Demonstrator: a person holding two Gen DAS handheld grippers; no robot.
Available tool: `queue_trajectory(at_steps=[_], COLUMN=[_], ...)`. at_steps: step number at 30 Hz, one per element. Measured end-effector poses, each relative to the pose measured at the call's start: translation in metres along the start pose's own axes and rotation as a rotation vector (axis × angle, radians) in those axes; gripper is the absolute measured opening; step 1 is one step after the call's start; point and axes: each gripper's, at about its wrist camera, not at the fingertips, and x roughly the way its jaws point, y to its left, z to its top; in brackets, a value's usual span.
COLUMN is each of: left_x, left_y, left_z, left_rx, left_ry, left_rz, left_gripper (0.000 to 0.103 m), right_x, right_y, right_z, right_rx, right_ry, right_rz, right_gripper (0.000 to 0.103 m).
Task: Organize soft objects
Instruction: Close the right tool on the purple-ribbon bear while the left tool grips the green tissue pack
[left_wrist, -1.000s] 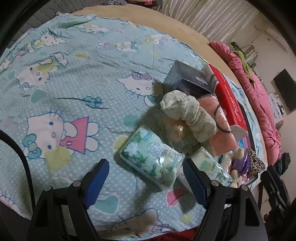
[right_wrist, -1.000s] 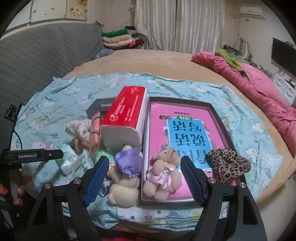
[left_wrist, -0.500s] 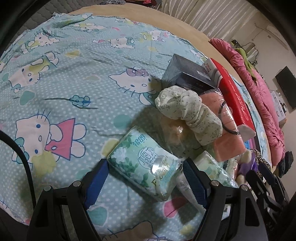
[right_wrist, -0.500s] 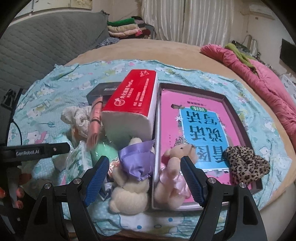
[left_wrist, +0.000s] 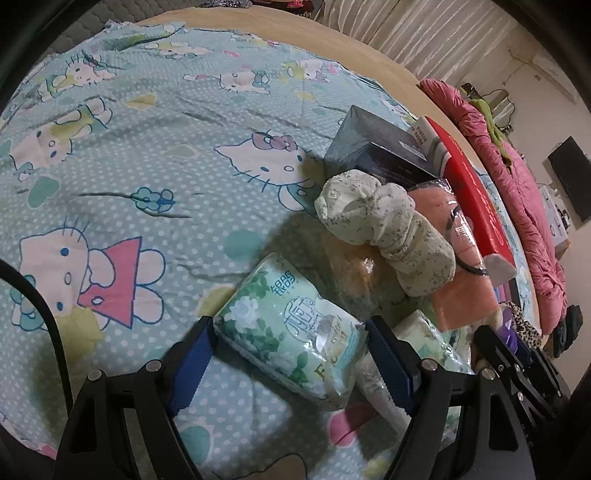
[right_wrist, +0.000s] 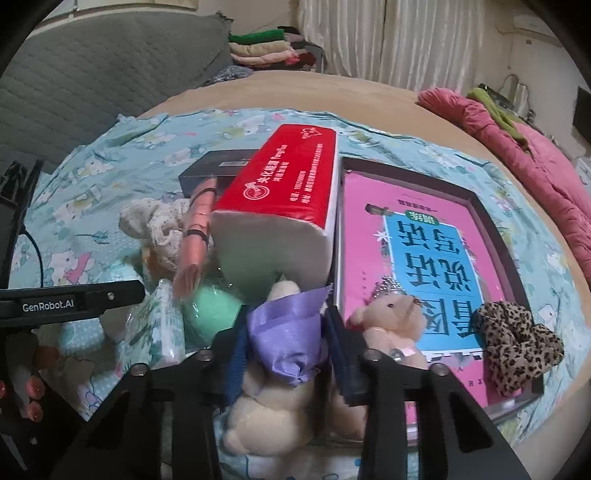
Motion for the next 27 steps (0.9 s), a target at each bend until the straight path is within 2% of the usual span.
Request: queue_trajectory(at_steps=[5,7,13,19,27], left_x=[0.002,0.002,-0.001,-0.02,-0.058], left_y=[0.006,0.007,0.008,0.01,0.015], left_z=[0.001,0.002,0.002,0.0,0.001], left_rx=[-0.035,-0.04,-0.03,-0.027,-0.011], left_ry=[-0.01,-0.015,-0.025,-0.065,-0.175], left_rz=[-0.031,-0.033,-0.036,-0.04,0.004], left_gripper=[0.071,0.061,0.046,0.045,0.045], right_x=[-0.005,-0.008,-0.014,-0.027,-0.04], right_y=[-0.009,-0.008,-0.008,-0.015,-0.022], right_z=[0.0,0.0,0.0,0.001,0.003], right_rx=[0.044,0.041,0.052,0.083,0.106], right_ry=[-0.019,-0.03,-0.049,-0.098,-0.147], right_rz=[0.033,0.039,0.077,0.119,0.118], right_gripper=[0.028,0.027,0.022,0.02,0.019])
